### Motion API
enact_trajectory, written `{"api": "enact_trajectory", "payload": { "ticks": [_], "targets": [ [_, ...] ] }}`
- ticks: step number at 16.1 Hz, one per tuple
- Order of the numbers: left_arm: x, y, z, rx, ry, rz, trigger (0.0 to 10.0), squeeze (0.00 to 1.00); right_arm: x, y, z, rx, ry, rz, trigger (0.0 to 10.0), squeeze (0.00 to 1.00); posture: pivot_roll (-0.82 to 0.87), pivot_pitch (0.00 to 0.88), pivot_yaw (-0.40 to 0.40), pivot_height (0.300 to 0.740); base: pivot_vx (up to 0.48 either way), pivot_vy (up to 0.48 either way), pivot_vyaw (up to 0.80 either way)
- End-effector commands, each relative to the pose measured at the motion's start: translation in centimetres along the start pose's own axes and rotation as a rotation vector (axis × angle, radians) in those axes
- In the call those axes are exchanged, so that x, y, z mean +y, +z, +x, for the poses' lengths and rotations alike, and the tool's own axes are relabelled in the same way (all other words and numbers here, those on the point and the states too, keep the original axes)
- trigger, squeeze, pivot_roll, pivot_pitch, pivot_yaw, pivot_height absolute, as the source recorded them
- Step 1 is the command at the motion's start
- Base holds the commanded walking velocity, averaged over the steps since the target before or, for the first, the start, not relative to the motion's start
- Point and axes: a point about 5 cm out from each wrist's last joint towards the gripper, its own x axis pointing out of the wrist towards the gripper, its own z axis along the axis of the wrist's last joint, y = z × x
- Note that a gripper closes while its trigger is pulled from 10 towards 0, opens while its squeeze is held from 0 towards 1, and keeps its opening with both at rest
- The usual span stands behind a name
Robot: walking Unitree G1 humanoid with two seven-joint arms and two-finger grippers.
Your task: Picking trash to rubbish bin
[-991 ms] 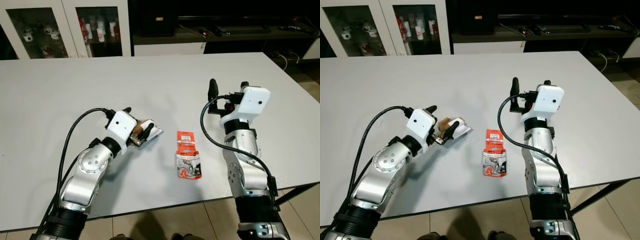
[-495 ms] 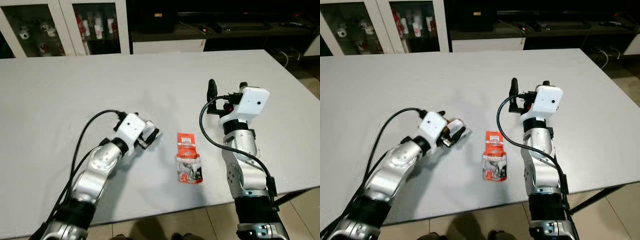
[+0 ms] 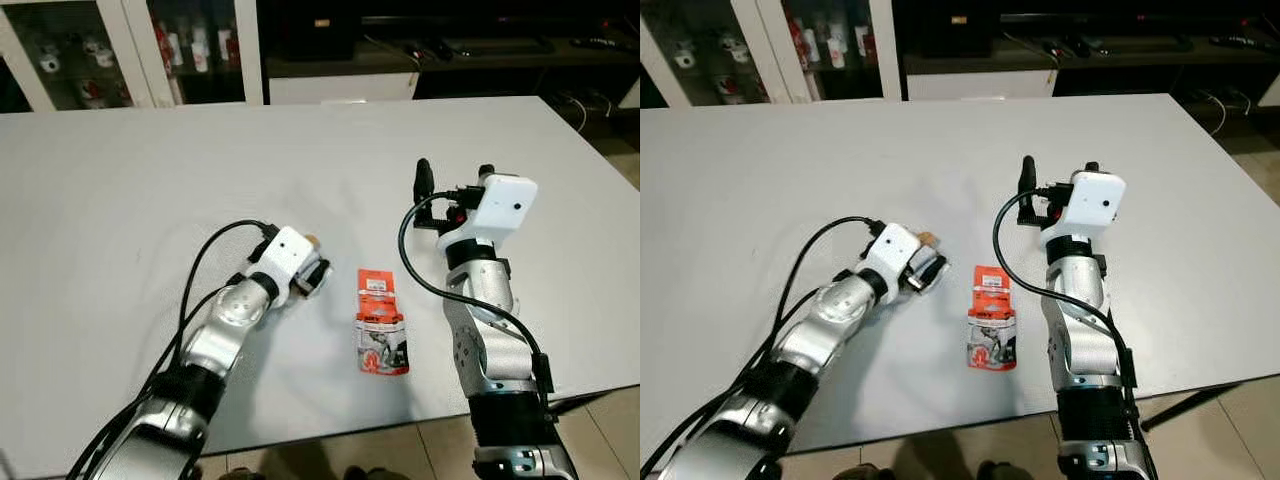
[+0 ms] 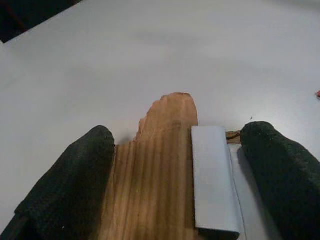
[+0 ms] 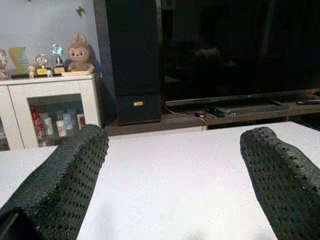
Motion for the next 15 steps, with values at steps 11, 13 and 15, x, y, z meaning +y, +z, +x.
{"api": "enact_trajectory", "payload": {
  "ticks": [11,13,15],
  "targets": [
    [-1.8,-2.4,0.0,0.083,-0.072,-0.018,0.0,0.0,0.0,-0.1,0.0,0.006,0.013,0.0,10.0,0.0,-0.03,0.073,-0.028,0.74,0.0,0.0,0.0],
    [-1.8,-2.4,0.1,0.08,-0.071,-0.014,0.0,0.0,0.1,-0.2,0.0,0.008,0.016,0.0,10.0,0.0,-0.03,0.075,-0.026,0.74,0.0,0.0,0.0],
    [-1.9,-2.4,0.1,0.08,-0.073,-0.011,0.0,0.0,0.1,-0.3,-0.1,0.013,0.018,0.0,10.0,0.0,-0.03,0.075,-0.026,0.74,0.0,0.0,0.0]
  ]
}}
